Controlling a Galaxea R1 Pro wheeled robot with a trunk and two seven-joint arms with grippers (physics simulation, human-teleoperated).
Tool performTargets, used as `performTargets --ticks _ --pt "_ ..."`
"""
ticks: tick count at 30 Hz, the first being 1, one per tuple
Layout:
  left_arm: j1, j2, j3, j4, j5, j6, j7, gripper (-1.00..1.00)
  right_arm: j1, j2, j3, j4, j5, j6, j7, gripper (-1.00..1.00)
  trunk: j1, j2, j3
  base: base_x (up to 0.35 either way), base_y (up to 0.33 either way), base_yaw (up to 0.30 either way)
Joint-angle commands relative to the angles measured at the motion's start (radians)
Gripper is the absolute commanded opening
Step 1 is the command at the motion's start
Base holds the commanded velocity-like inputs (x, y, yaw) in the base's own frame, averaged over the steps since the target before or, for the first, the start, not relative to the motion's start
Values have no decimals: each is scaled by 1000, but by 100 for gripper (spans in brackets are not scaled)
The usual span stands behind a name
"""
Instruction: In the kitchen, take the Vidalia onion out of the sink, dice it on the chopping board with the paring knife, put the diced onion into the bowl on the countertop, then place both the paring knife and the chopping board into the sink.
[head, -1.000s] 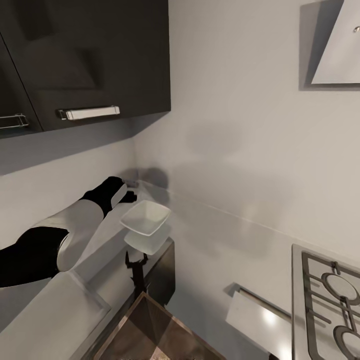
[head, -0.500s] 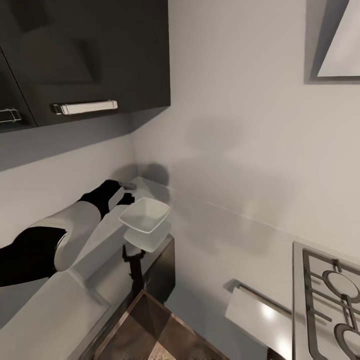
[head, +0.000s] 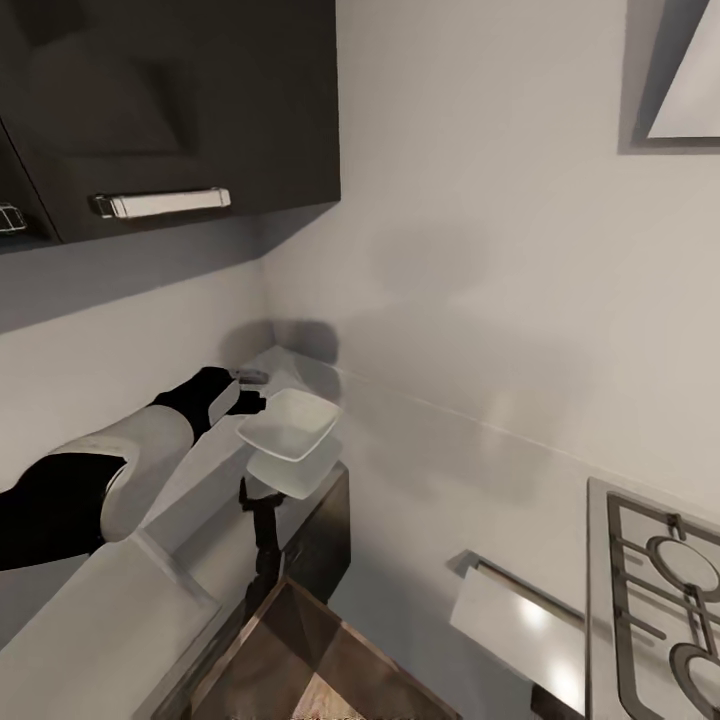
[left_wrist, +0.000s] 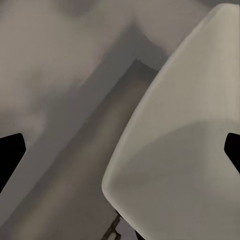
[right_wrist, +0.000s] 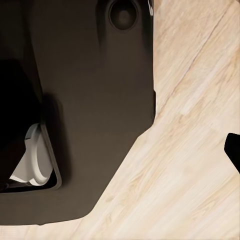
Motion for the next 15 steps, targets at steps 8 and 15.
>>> performTargets --ticks 8,15 --pt "0 0 -8 -2 10 5 3 100 -1 0 -8 0 10 -3 -4 100 0 -2 -15 0 0 0" --pt "0 0 -8 -3 10 5 3 100 -1 1 -8 0 10 -3 -5 100 0 -2 -26 0 0 0"
